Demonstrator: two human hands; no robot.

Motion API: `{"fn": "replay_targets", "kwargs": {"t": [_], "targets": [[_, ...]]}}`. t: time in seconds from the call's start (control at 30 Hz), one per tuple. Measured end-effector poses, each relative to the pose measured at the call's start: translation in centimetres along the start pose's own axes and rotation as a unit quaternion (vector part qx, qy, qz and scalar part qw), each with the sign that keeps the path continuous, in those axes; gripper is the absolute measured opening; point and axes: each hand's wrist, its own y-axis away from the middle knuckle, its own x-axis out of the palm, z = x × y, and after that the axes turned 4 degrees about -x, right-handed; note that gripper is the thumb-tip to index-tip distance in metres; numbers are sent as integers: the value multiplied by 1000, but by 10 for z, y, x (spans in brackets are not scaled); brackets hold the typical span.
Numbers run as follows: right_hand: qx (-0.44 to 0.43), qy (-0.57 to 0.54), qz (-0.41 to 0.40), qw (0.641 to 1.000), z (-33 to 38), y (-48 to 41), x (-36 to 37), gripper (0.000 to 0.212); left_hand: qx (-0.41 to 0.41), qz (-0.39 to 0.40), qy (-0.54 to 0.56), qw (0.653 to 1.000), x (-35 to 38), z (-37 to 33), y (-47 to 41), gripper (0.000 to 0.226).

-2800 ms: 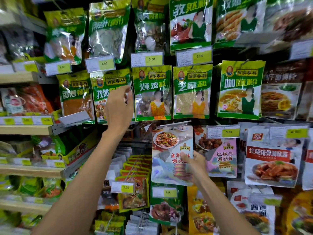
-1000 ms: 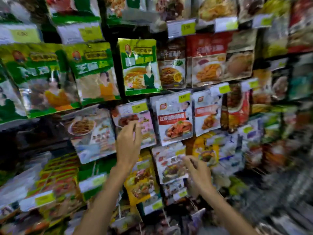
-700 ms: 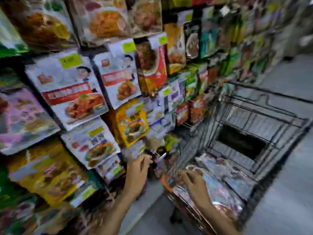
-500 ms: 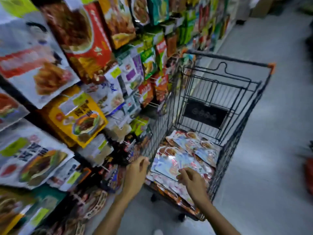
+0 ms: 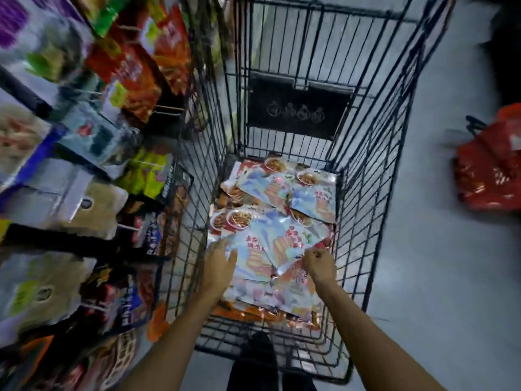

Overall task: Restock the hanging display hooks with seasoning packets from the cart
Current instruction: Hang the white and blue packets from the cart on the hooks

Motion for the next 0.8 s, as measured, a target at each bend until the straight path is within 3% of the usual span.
{"fn": "replay_targets", "kwargs": {"t": [0.13, 0.37, 0.43, 0.5, 0.6, 0.7, 0.8], "targets": [[111, -108, -6, 988, -16, -45, 23, 29, -52, -15, -35, 998, 15, 10, -34, 48], [184, -118, -51, 974, -15, -93, 48, 66, -112, -35, -9, 993, 39, 11, -68, 65], [202, -60, -58, 976, -11, -102, 53, 76, -123, -48, -3, 991, 42, 12, -74, 67], [190, 66, -66, 977, -9, -110, 58, 90, -128, -48, 1, 991, 44, 17, -80, 71], [185, 209, -69, 958, -7, -113, 60, 101, -129, -49, 22, 990, 47, 24, -90, 69], [184, 262, -49, 946, -12, -110, 61, 104, -132, -51, 31, 989, 49, 27, -94, 57], [210, 222, -60, 950, -20, -100, 62, 111, -124, -51, 36, 990, 50, 29, -97, 51]]}}
